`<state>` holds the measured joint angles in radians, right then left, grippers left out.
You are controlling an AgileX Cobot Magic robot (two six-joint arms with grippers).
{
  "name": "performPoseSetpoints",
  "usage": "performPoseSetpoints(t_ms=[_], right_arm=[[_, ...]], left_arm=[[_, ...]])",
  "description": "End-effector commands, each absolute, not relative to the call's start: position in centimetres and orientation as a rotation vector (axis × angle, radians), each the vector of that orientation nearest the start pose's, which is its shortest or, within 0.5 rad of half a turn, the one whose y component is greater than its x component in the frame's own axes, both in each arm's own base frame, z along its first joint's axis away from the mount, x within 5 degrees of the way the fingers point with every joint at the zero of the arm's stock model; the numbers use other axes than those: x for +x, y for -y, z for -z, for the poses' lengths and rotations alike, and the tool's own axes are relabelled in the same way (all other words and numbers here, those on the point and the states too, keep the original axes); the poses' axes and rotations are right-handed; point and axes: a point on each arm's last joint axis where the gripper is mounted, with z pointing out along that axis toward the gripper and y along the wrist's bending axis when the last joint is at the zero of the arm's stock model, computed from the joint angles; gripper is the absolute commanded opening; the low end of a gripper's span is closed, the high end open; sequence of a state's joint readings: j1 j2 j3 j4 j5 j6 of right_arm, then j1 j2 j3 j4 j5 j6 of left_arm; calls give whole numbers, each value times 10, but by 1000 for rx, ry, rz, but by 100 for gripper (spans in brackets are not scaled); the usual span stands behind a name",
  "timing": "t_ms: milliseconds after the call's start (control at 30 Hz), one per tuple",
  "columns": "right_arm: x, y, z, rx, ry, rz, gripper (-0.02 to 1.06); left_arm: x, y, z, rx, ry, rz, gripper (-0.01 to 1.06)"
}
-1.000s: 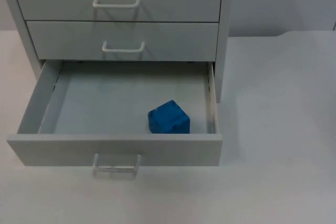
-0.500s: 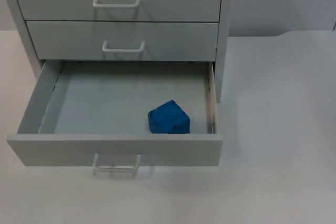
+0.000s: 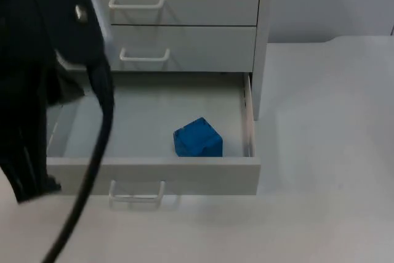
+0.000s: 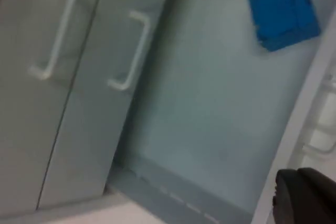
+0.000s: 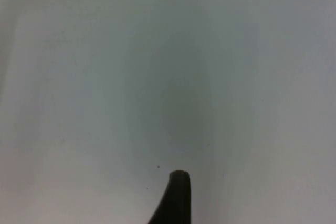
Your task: Open the drawer with the left hand, place the block into the drawer with the right hand, then close the drawer with the left hand.
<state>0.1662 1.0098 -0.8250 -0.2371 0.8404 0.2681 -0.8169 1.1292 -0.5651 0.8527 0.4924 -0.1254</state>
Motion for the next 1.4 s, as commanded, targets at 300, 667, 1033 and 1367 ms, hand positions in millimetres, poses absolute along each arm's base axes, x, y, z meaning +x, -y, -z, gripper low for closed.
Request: performPoseSetpoints(t_ms=[300,667,1033,1367], right_arm=[[187,-14,-308,-7,-2475,120,74],[187,-14,-309,-8,-2473,119,74],[187,-14,-309,-9,-2471,120,74],[187,-13,-309,5,-2470,125,74]], left_arm=[[169,145,-179,1787,-1716,-393,0],[194,153,-132,1637,-1852,-517,0],[201,161,-102,1691,-1934,-536,0],[214,167,-91,1686,-1942,-614,0]])
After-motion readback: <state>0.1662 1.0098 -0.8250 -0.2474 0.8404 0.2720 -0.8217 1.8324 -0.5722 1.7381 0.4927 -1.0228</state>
